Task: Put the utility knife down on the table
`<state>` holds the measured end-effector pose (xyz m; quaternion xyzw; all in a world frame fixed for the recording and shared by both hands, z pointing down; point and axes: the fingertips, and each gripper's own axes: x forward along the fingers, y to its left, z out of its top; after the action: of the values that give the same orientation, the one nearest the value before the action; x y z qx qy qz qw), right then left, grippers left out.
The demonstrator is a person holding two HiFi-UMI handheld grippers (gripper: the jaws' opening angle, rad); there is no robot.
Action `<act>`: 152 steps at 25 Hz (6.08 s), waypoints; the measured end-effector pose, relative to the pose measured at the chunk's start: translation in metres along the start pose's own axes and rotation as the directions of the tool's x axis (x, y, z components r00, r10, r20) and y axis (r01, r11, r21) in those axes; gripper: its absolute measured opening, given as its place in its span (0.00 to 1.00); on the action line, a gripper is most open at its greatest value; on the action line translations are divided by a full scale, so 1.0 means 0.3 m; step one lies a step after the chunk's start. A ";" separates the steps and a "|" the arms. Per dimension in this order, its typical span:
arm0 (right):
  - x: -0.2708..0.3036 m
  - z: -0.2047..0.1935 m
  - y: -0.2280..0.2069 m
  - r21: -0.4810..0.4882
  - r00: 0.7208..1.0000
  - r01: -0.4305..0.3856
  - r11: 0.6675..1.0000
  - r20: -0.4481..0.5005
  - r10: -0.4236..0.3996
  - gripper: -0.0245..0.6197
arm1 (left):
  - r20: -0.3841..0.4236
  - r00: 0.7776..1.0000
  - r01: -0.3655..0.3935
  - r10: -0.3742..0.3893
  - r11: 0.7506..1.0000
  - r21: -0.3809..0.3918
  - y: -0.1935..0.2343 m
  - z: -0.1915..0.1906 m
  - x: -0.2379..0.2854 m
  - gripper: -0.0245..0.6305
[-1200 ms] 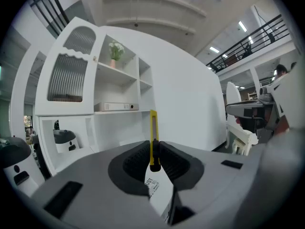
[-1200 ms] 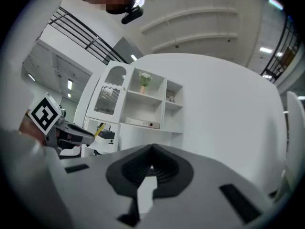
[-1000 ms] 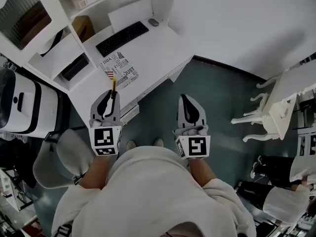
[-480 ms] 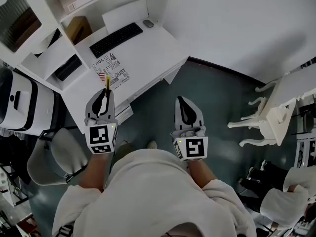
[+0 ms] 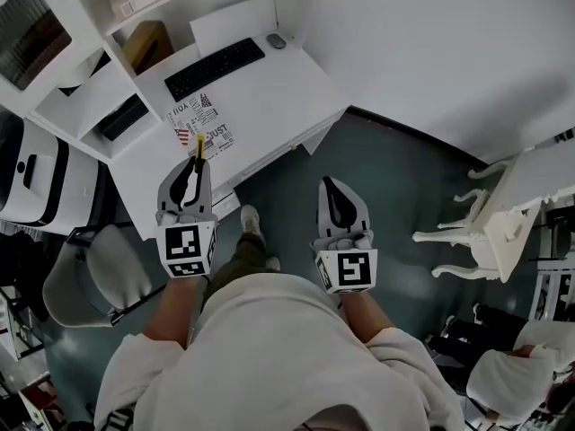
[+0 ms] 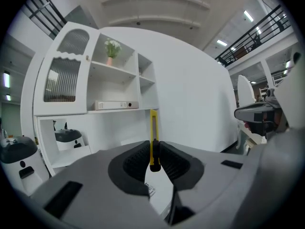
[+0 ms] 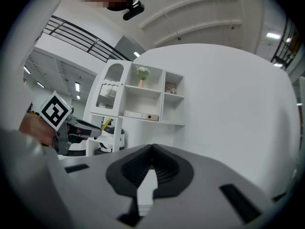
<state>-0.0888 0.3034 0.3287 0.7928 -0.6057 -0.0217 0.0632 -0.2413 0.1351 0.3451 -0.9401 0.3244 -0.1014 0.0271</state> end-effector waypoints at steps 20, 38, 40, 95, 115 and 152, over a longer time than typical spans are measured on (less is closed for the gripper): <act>0.557 -0.034 -0.236 -0.048 0.999 -0.004 0.999 -0.040 0.003 0.04 | -0.051 0.998 0.038 -0.041 0.998 -0.055 0.066 -0.063 0.562 0.13; 0.978 -0.082 -0.367 -0.022 0.997 -0.034 0.999 -0.066 0.033 0.04 | -0.138 0.989 0.042 -0.051 0.997 -0.071 0.125 -0.108 0.913 0.13; 1.026 -0.100 -0.380 -0.016 0.996 -0.061 0.998 -0.069 0.059 0.04 | -0.151 0.988 0.022 -0.032 0.997 -0.073 0.126 -0.119 0.942 0.13; 1.729 -0.446 -0.549 0.007 0.819 -0.536 0.844 -0.238 0.522 0.04 | -0.784 0.617 -0.571 0.063 0.722 -0.391 0.045 -1.058 1.467 0.13; 1.772 -0.496 -0.641 0.041 0.814 -0.531 0.846 -0.253 0.523 0.04 | -0.867 0.498 -0.670 -0.006 0.633 -0.389 -0.013 -1.223 1.472 0.14; 1.769 -0.486 -0.607 0.036 0.809 -0.538 0.842 -0.257 0.528 0.04 | -0.858 0.513 -0.605 -0.023 0.700 -0.380 -0.011 -1.212 1.507 0.26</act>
<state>0.2425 -0.1500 0.4724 0.5856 -0.7898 0.0879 0.1600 0.0325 -0.1351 0.7794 -0.6554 0.4775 -0.3967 -0.4302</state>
